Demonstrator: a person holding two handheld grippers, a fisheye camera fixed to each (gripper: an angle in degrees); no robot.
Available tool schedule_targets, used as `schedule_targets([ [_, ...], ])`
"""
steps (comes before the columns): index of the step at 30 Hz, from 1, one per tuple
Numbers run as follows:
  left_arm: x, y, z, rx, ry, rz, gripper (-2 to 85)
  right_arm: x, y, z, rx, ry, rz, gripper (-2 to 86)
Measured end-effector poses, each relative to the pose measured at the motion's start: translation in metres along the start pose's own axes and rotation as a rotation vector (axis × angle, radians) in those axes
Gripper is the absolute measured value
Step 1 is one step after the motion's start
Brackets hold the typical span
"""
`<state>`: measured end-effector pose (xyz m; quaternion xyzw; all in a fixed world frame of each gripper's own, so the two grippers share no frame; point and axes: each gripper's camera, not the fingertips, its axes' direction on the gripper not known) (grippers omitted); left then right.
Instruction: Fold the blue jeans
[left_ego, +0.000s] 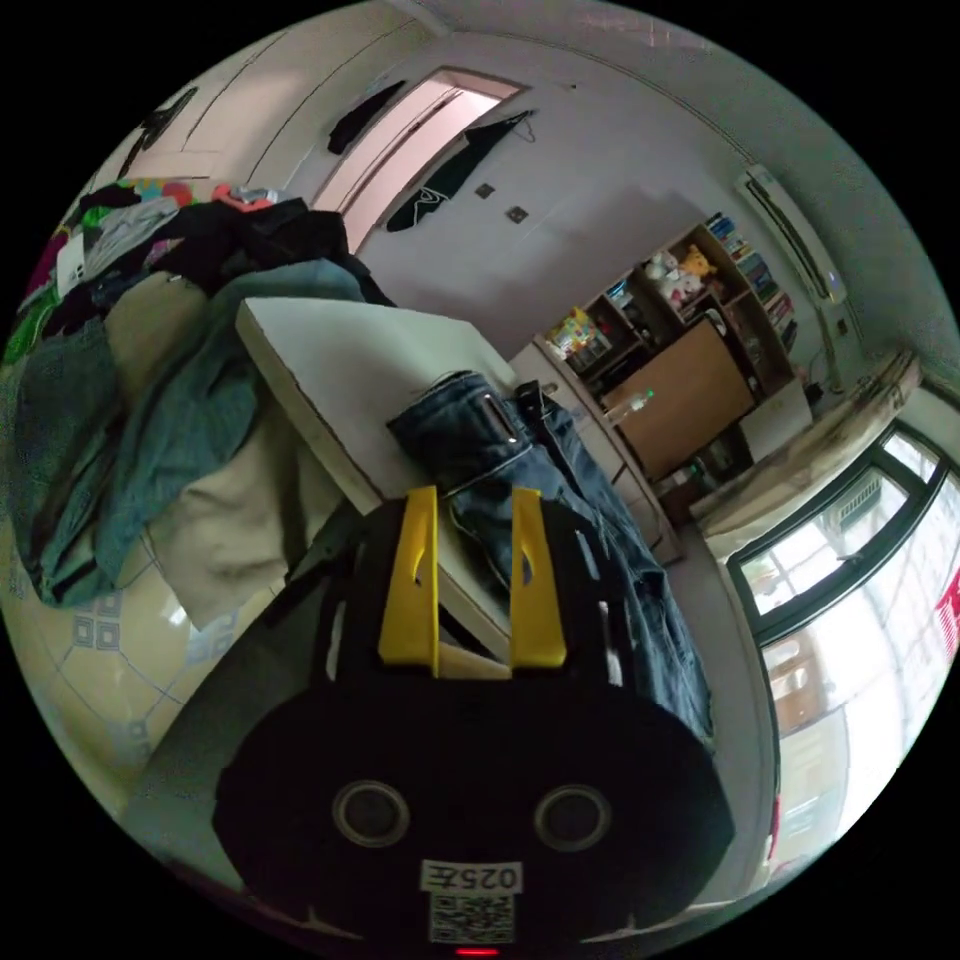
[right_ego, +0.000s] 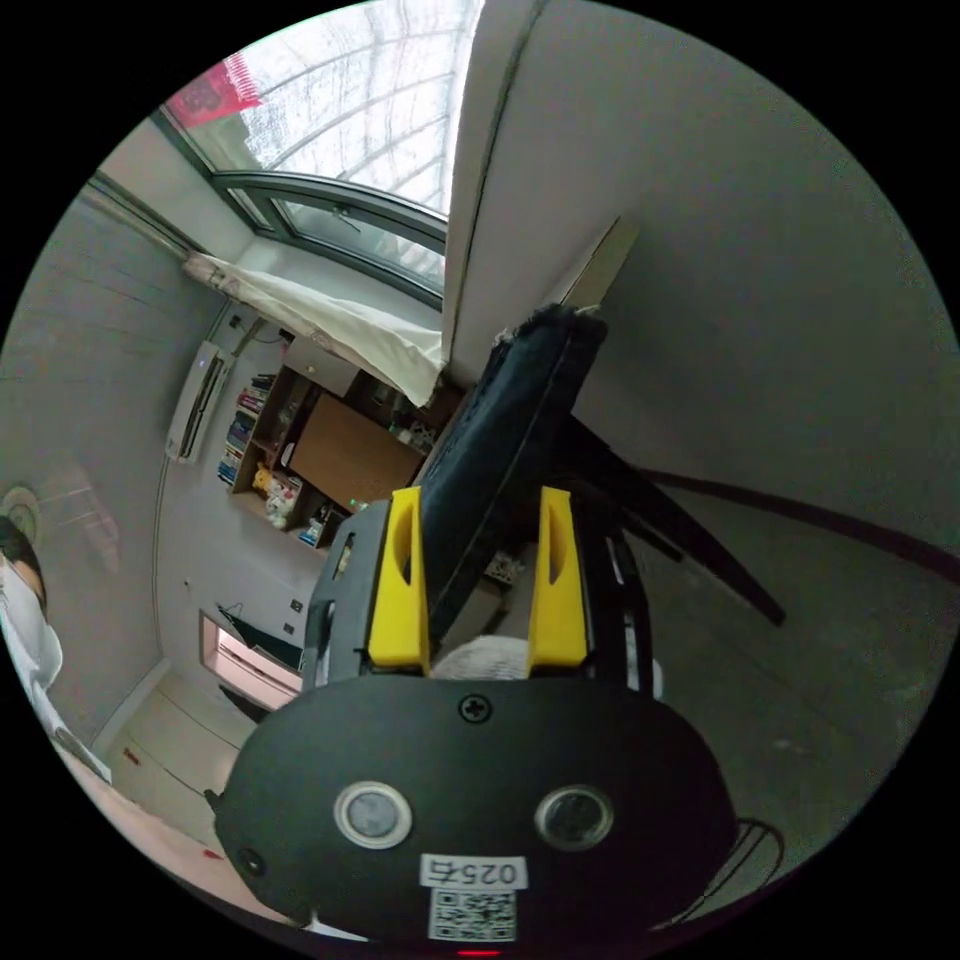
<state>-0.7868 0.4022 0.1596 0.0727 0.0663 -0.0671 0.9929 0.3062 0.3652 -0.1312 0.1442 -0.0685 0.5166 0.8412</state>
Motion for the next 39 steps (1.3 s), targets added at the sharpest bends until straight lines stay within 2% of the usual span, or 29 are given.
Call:
schedule_targets([
  [7,-0.019,-0.001,-0.007,0.047,0.067,-0.042,0.7,0.015,0.002,0.010,-0.025,0.000,-0.014,13.5],
  [18,-0.040,0.005,-0.067,0.162,-0.032,0.058,-0.8,0.046,0.010,0.002,-0.067,-0.085,0.008,13.8],
  [21,-0.053,0.004,-0.071,0.130,0.038,0.072,0.9,0.058,0.008,-0.007,-0.029,-0.098,0.037,13.7],
  [25,-0.090,0.019,-0.078,0.036,0.295,-0.018,10.5,0.083,0.011,-0.017,0.030,-0.113,0.098,16.6],
  [31,-0.129,0.037,-0.053,-0.051,0.624,-0.039,14.2,0.126,0.029,0.000,-0.018,-0.409,0.114,20.8],
  [35,-0.159,0.045,-0.057,-0.023,0.694,-0.243,11.1,0.133,0.032,0.002,0.058,-0.525,0.180,15.1],
  [39,-0.148,0.044,-0.077,-0.022,0.679,-0.149,8.7,0.114,0.029,-0.005,0.036,-0.420,0.130,13.8],
])
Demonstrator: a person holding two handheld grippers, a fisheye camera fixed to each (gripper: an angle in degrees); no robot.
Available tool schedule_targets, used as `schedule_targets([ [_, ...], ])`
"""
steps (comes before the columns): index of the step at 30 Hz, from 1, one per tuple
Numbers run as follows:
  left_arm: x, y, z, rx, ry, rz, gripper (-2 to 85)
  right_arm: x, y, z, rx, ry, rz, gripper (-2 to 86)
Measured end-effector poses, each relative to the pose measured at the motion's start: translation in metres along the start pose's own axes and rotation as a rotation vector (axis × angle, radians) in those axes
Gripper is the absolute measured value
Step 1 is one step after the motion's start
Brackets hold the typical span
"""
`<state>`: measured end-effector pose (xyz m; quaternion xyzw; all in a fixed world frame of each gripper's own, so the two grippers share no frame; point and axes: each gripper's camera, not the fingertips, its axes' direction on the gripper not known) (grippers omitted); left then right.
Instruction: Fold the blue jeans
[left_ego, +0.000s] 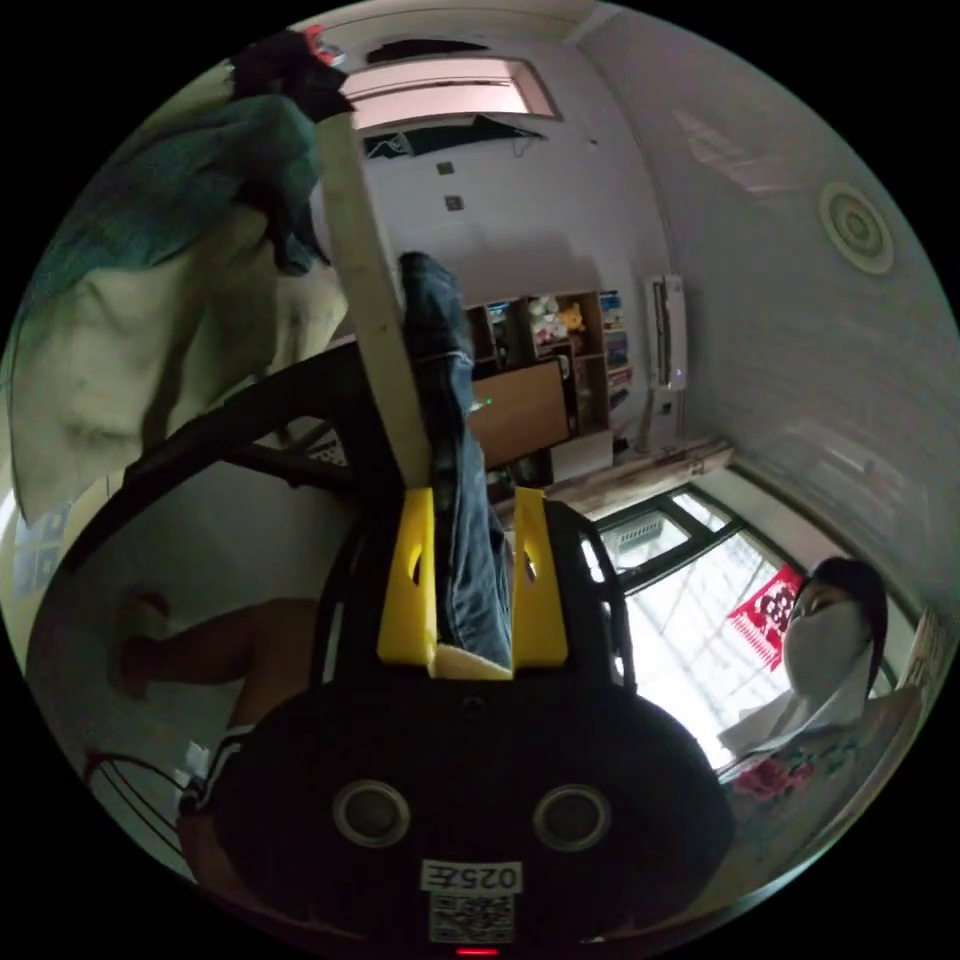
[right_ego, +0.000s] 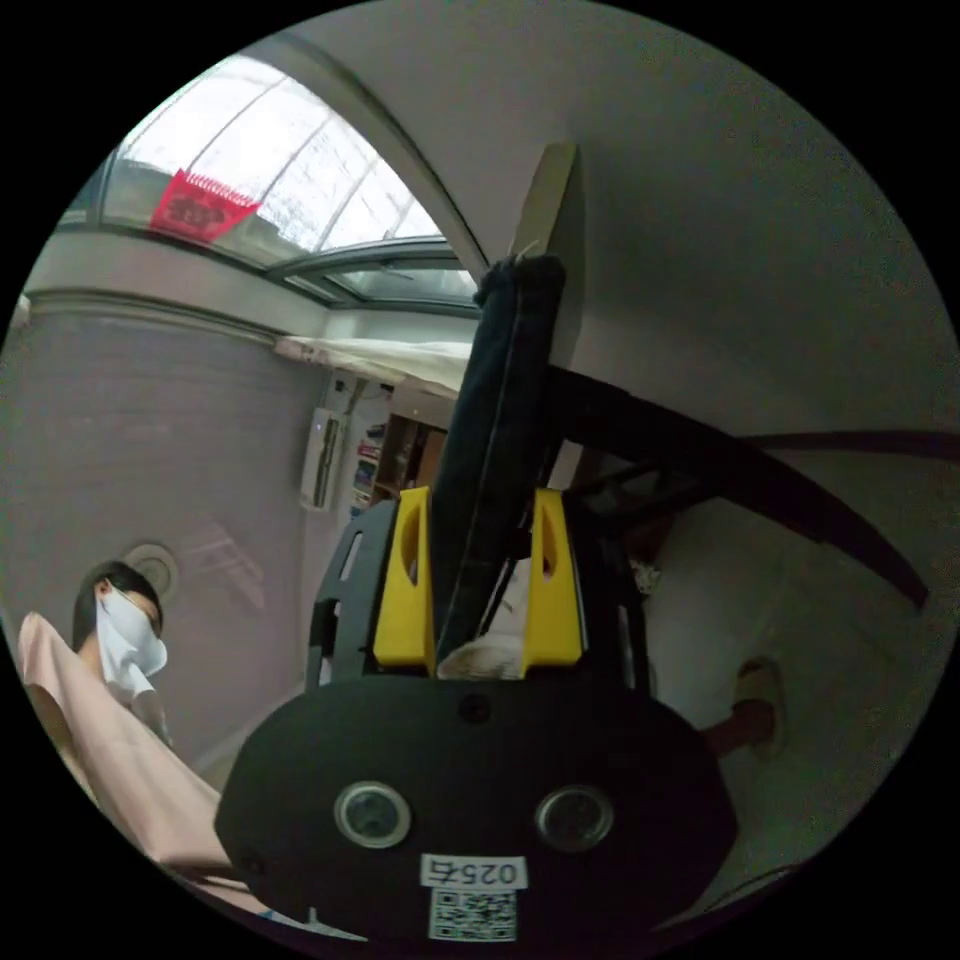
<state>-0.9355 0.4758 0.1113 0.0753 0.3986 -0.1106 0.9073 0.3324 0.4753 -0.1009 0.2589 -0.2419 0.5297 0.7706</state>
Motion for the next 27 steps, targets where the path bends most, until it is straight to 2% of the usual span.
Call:
schedule_targets([
  [3,0.013,-0.005,0.000,-0.042,-0.136,0.036,7.6,-0.013,-0.004,-0.004,-0.025,0.074,-0.003,12.8],
  [6,0.020,-0.005,-0.004,-0.052,-0.187,0.075,4.2,-0.033,-0.006,-0.010,-0.037,0.105,-0.074,6.8],
  [10,0.013,-0.003,-0.008,-0.022,-0.001,0.061,0.5,-0.053,-0.014,-0.009,-0.033,0.047,-0.096,4.8],
  [13,0.005,-0.009,0.001,-0.084,-0.058,0.063,0.1,-0.051,-0.025,-0.001,-0.087,0.047,-0.077,4.1],
  [16,0.013,-0.008,0.000,-0.073,0.037,0.182,-0.7,-0.055,-0.035,-0.002,-0.146,-0.033,-0.010,1.7],
  [18,0.015,-0.006,-0.008,-0.035,0.140,0.212,-1.0,-0.070,-0.037,-0.006,-0.135,-0.065,-0.059,0.8],
  [22,0.021,0.006,-0.019,-0.018,0.192,0.240,-1.3,-0.123,-0.040,-0.006,-0.149,-0.092,-0.224,0.0],
  [27,0.027,0.021,-0.030,0.041,0.340,0.230,-1.3,-0.171,-0.051,-0.003,-0.126,-0.118,-0.276,-0.1],
])
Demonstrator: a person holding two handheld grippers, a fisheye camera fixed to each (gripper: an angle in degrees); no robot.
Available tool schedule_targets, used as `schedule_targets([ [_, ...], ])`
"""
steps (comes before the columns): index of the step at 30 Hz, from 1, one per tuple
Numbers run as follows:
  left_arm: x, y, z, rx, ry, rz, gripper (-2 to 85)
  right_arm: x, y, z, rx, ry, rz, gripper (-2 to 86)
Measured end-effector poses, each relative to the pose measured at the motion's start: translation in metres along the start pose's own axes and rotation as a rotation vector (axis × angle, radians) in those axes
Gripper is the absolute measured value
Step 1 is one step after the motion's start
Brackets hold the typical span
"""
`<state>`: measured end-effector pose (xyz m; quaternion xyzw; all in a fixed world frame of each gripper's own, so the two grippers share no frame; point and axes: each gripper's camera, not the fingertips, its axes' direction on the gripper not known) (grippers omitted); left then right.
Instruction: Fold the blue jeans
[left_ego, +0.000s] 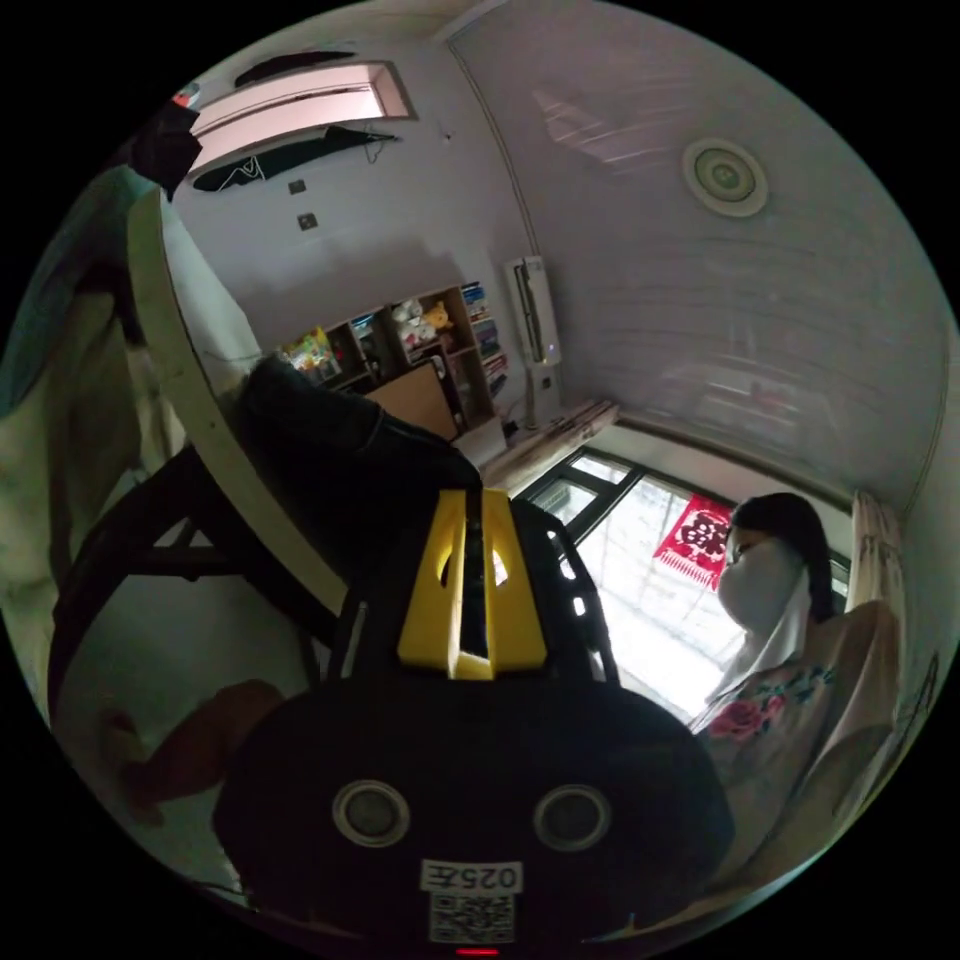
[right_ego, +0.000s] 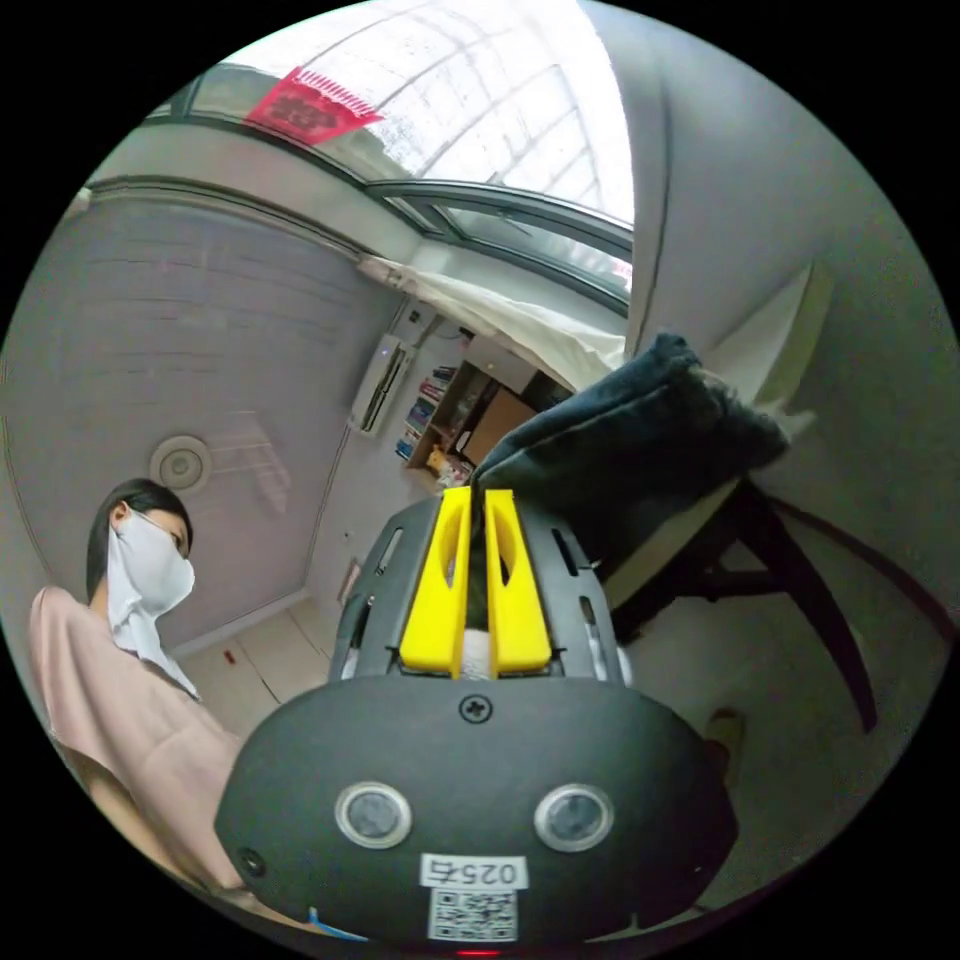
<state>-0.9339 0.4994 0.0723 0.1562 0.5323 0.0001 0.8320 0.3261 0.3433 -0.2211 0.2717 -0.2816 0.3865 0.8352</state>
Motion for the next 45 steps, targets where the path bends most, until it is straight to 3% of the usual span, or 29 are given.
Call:
schedule_targets([
  [6,0.047,-0.018,0.005,0.042,0.012,0.099,-1.4,-0.063,-0.040,0.030,-0.029,0.044,-0.170,0.1],
  [13,0.101,-0.075,0.124,-0.169,-0.269,0.286,-1.4,-0.130,-0.131,0.150,-0.217,0.165,-0.387,0.5],
  [16,0.058,-0.102,0.221,-0.319,-0.434,0.249,-1.3,-0.111,-0.178,0.254,-0.401,0.279,-0.410,0.9],
  [20,-0.050,-0.100,0.346,-0.556,-0.741,0.110,-1.2,-0.004,-0.209,0.412,-0.787,0.536,-0.217,1.8],
  [23,-0.107,-0.075,0.397,-0.686,-0.912,0.070,-1.2,0.059,-0.196,0.474,-0.992,0.593,-0.094,2.7],
  [25,-0.121,-0.065,0.411,-0.715,-0.993,0.073,-1.1,0.068,-0.194,0.485,-0.994,0.600,-0.097,3.5],
  [30,-0.122,-0.060,0.412,-0.672,-0.912,0.043,0.0,0.050,-0.214,0.470,-0.872,0.459,-0.120,6.5],
  [32,-0.098,-0.052,0.405,-0.619,-0.922,0.094,1.9,0.016,-0.231,0.447,-0.762,0.402,-0.205,12.2],
  [35,-0.038,-0.021,0.392,-0.485,-0.970,0.253,3.9,-0.057,-0.239,0.409,-0.563,0.507,-0.465,16.6],
  [37,-0.002,0.013,0.396,-0.479,-0.866,0.338,4.3,-0.094,-0.231,0.385,-0.416,0.579,-0.547,14.6],
  [39,0.025,0.058,0.417,-0.566,-0.732,0.406,5.7,-0.115,-0.225,0.374,-0.340,0.678,-0.599,12.1],
  [41,0.044,0.128,0.461,-0.778,-0.533,0.447,7.7,-0.104,-0.230,0.387,-0.522,0.820,-0.539,12.1],
  [45,0.049,0.222,0.525,-1.075,-0.284,0.464,8.2,-0.041,-0.248,0.393,-0.683,0.829,-0.286,15.0],
])
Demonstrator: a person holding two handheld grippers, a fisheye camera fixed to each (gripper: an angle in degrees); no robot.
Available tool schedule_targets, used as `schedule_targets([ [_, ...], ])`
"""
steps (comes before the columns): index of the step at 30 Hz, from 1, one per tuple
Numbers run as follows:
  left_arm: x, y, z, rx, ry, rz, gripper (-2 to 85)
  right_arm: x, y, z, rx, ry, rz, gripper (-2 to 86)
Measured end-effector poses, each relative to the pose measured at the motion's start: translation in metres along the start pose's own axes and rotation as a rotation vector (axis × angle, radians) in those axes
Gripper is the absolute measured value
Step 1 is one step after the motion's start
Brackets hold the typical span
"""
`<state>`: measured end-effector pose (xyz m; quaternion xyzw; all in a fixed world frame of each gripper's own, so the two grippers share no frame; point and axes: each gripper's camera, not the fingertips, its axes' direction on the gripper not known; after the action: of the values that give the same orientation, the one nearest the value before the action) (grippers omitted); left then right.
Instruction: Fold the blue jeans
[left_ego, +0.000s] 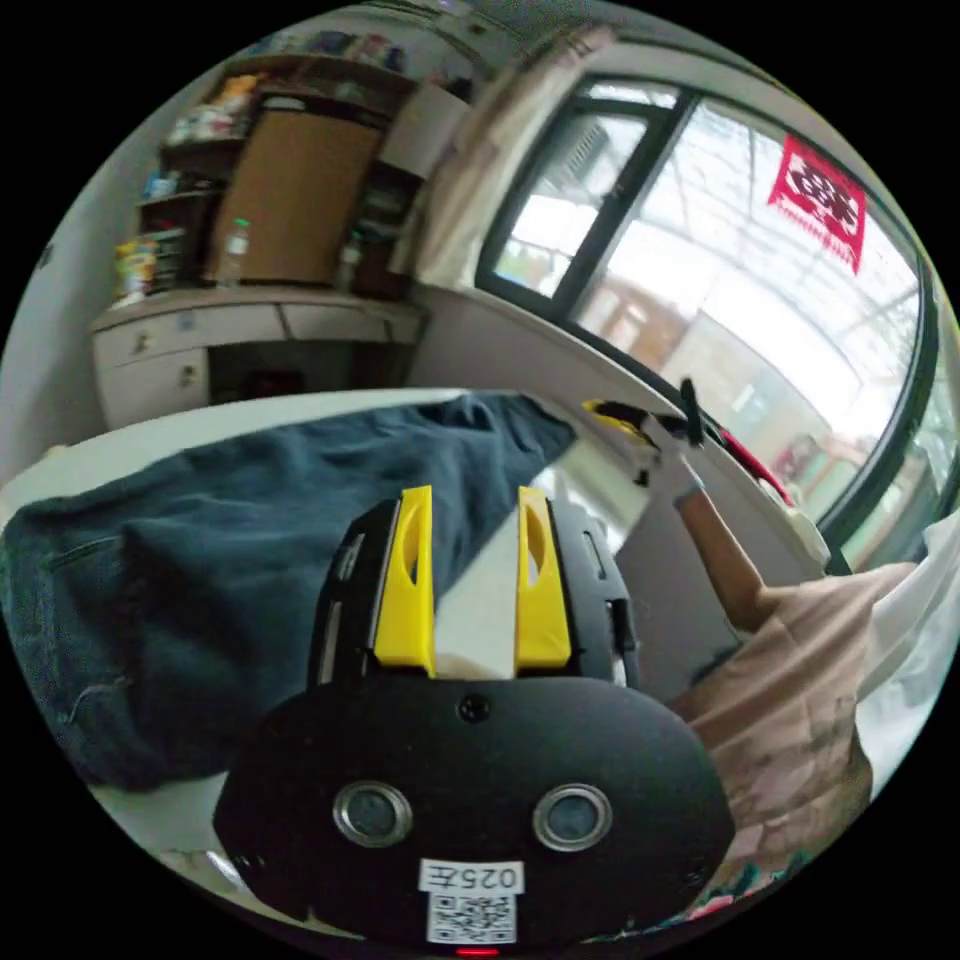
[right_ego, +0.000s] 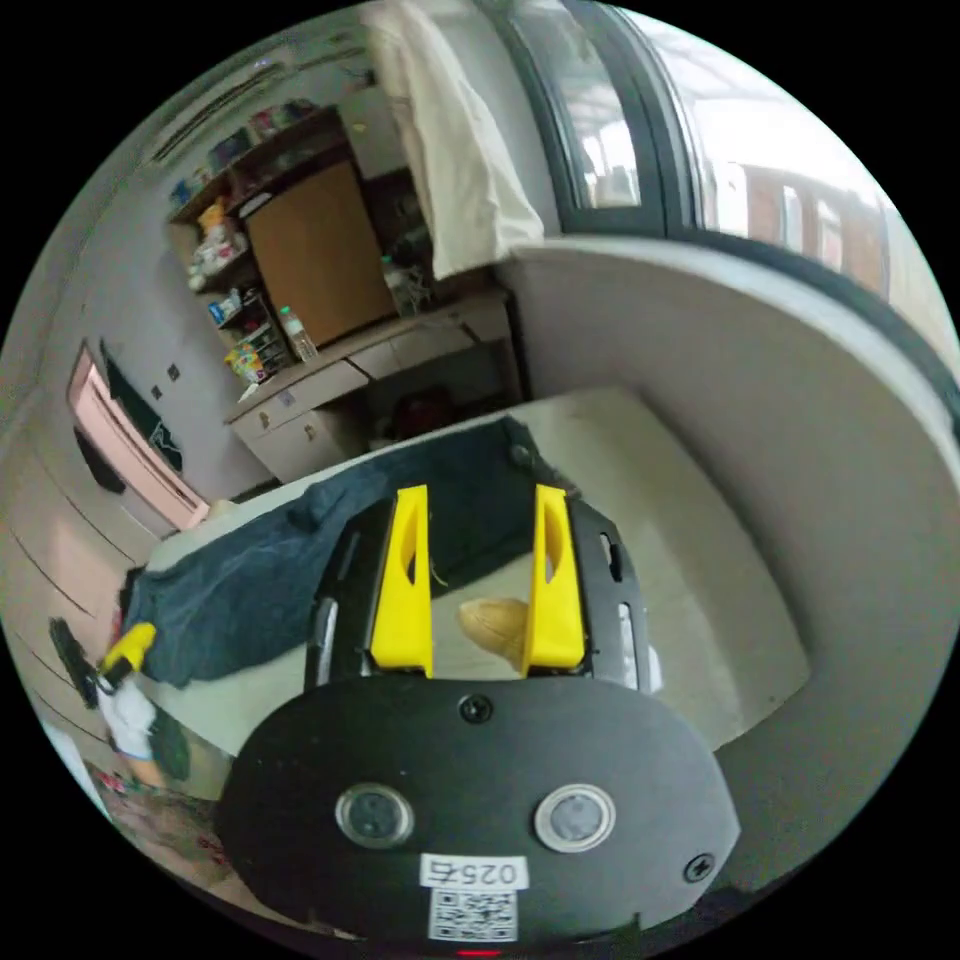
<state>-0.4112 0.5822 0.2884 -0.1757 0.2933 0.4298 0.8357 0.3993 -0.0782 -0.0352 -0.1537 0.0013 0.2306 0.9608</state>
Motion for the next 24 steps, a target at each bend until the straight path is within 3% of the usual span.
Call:
schedule_targets([
  [3,0.025,-0.018,0.054,-0.103,-0.051,0.109,8.0,0.029,-0.012,0.027,-0.080,0.027,0.105,15.8],
  [7,0.047,-0.031,0.113,-0.271,-0.277,0.225,9.1,0.028,-0.030,0.055,-0.125,-0.008,0.144,15.1],
  [10,0.048,-0.031,0.143,-0.376,-0.352,0.236,11.1,0.004,-0.039,0.071,-0.154,0.097,0.101,7.5],
  [15,0.048,-0.028,0.145,-0.361,-0.461,0.235,3.7,-0.012,-0.032,0.057,-0.213,0.065,-0.017,3.9],
  [18,0.049,-0.025,0.136,-0.423,-0.375,0.269,0.7,-0.014,-0.006,0.003,-0.168,0.109,-0.084,3.9],
  [22,0.058,-0.001,0.114,-0.491,-0.031,0.287,1.3,0.001,0.042,-0.056,-0.180,0.213,-0.079,4.2],
  [24,0.056,0.011,0.106,-0.460,0.021,0.283,2.0,0.016,0.061,-0.059,-0.222,0.184,-0.055,4.6],
])
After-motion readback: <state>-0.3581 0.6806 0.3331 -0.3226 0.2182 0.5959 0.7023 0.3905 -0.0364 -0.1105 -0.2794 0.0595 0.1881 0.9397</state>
